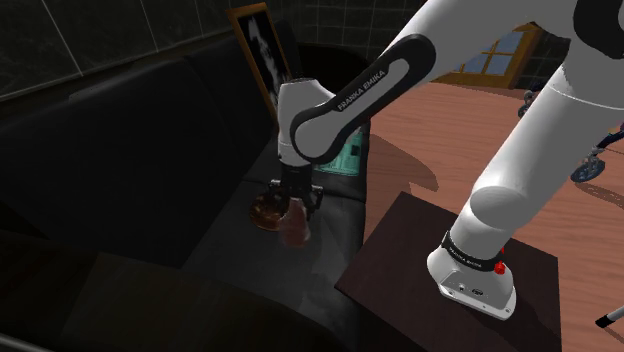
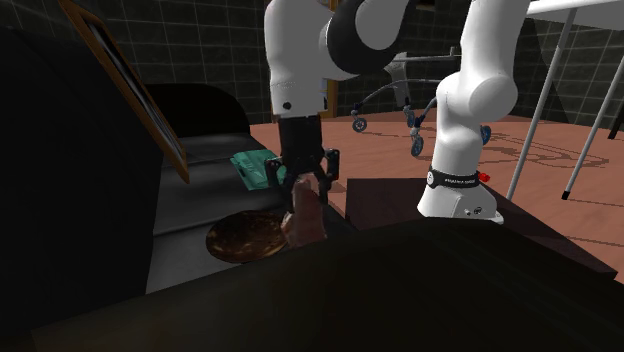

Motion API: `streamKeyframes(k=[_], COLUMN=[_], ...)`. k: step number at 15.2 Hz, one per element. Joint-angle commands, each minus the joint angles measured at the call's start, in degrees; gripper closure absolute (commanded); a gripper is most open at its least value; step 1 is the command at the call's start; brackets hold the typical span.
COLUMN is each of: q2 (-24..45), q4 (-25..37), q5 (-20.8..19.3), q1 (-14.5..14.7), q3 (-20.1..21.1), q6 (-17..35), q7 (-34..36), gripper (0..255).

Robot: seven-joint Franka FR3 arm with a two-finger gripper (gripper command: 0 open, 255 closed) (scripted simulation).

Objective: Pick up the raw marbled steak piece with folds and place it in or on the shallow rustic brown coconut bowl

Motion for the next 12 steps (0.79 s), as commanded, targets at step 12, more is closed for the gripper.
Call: streamKeyframes(k=[12], q2=[19.03], q4=[17.20], q5=[-14.04], q1=[-2.87], q3=[-4.81], q6=[-0.62], q7=[2.10], gripper=[255])
